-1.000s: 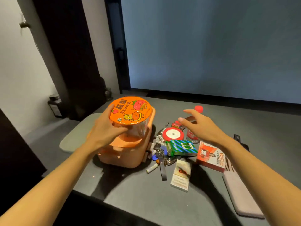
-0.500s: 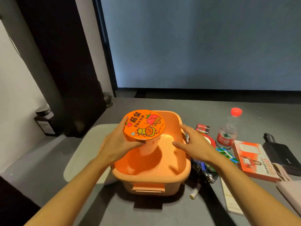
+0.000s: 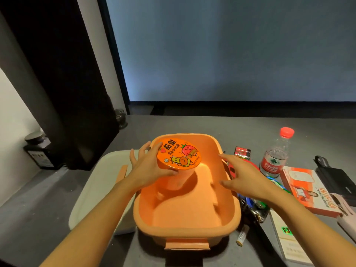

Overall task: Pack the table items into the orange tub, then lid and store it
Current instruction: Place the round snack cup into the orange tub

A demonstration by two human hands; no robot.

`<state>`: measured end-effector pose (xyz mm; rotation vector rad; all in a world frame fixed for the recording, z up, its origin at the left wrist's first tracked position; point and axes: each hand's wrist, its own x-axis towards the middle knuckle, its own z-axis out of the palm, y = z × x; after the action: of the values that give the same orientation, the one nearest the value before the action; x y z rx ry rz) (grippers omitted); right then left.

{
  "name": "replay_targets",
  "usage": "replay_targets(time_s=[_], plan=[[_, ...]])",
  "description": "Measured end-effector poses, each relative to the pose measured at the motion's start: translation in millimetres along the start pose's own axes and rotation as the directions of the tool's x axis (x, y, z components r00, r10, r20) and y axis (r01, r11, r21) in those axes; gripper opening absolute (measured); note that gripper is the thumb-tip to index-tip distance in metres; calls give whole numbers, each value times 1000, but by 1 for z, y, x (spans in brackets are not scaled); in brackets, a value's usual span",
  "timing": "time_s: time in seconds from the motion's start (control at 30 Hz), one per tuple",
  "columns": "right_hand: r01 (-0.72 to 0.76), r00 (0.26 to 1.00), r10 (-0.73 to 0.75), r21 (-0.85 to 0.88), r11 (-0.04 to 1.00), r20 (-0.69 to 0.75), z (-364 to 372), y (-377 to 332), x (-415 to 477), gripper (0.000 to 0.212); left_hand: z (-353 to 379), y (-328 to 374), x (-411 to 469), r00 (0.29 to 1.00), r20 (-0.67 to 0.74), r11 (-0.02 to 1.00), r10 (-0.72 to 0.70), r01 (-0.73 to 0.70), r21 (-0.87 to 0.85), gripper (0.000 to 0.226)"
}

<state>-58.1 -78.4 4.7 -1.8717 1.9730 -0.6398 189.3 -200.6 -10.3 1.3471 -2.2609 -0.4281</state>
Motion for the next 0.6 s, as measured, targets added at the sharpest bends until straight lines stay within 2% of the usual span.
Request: replay_targets(time_s=[0.1, 0.23, 0.27, 0.33, 0.4, 0.6], plan=[[4, 1000, -4, 24, 1000, 0, 1, 4, 0, 81, 5, -4, 5, 998, 68, 990, 7, -16, 140, 99], [1, 1000, -1, 39, 999, 1, -1, 7, 4, 86, 8, -11, 5, 998, 59, 921, -17, -7, 390, 112], [-1, 1000, 2, 53, 999, -3, -1, 7, 6, 87, 8, -13, 3, 996, 77, 927, -51, 18, 375, 116], [-5, 1000, 7, 87, 996, -22, 1, 7, 8, 89, 7, -14, 2, 979, 136, 968, -152, 120, 219, 122], [-11, 999, 15, 115, 993, -33, 6, 8, 9, 90, 6, -12, 2, 968, 162, 981, -191, 180, 78, 125], [-19, 999, 26, 183, 983, -40, 15, 18, 12, 89, 6, -2, 9, 992, 22, 990, -123, 124, -63, 111]])
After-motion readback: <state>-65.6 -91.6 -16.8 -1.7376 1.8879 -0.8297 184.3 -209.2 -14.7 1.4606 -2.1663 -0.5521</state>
